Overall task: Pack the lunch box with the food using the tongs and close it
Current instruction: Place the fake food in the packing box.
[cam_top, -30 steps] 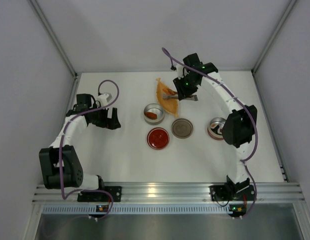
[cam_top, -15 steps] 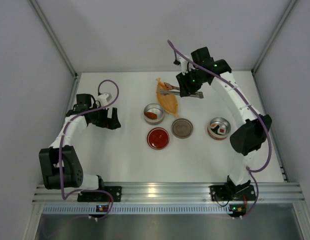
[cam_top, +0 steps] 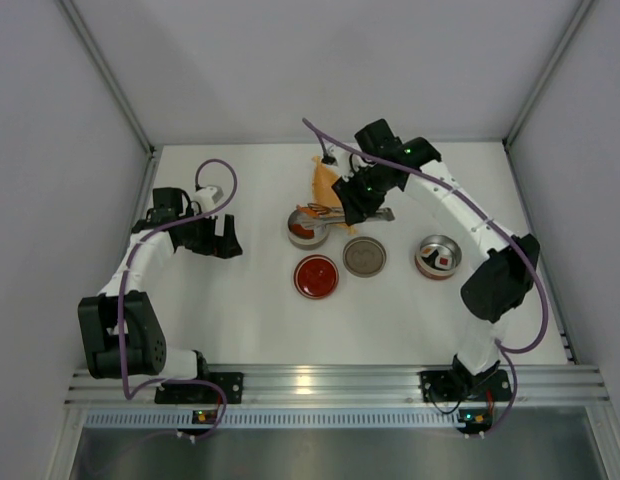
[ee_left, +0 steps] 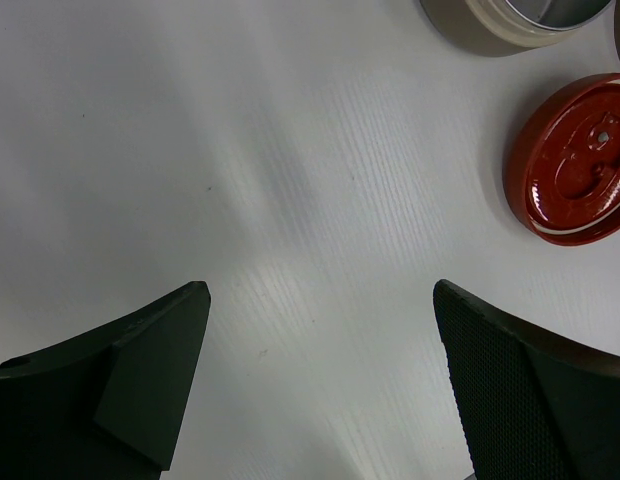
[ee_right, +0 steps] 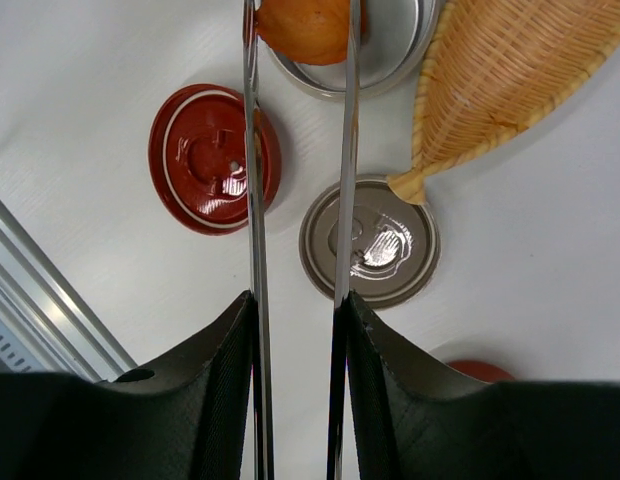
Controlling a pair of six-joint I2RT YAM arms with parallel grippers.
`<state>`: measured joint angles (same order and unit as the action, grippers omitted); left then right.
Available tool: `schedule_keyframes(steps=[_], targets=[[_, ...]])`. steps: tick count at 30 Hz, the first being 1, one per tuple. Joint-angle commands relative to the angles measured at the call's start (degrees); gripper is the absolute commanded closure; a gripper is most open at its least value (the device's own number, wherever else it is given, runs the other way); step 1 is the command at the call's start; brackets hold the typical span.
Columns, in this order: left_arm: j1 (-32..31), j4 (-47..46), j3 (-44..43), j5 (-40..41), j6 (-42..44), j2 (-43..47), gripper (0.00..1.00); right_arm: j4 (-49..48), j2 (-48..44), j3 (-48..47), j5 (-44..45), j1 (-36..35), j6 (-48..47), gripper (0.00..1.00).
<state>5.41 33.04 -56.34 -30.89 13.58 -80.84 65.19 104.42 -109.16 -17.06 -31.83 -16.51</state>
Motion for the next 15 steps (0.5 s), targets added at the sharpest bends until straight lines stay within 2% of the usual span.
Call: schedule_keyframes(steps=[1,15], targets=[[-0.2,-1.9,0.3,-1.9,-0.1,1.7,0.02,-0.8,-0.4,0.0,1.0,-2.4,-0.9,0.85],[-0.1,-2.4,0.3,-1.2,0.5,0.8,0.02,-2.3,5.8,-2.3,6.2,-3.7,0.8,0.83]])
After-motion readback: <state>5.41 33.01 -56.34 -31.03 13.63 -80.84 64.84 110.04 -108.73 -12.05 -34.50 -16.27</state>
